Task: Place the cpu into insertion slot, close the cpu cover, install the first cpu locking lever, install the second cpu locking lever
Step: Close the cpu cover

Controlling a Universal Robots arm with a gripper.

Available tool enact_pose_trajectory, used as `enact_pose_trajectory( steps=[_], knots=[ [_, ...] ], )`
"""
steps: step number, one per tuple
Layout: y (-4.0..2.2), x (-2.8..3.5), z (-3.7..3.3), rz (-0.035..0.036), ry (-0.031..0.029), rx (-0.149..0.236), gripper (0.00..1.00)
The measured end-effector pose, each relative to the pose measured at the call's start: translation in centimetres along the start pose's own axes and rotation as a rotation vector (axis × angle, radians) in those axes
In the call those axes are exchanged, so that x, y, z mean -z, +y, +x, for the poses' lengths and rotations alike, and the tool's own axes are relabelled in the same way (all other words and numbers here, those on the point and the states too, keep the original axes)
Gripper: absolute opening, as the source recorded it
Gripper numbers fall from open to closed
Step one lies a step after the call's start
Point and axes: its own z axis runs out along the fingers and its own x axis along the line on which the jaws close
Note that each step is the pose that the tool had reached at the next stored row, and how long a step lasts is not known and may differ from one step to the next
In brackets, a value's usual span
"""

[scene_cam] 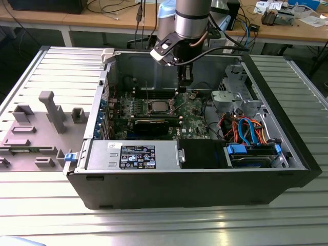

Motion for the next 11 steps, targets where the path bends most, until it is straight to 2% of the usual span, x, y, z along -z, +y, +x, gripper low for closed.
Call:
enact_pose_trajectory(
  steps=[11],
  knots=[
    [0.19, -0.03, 0.00, 0.0000, -0.0019, 0.000, 0.11]
  ],
)
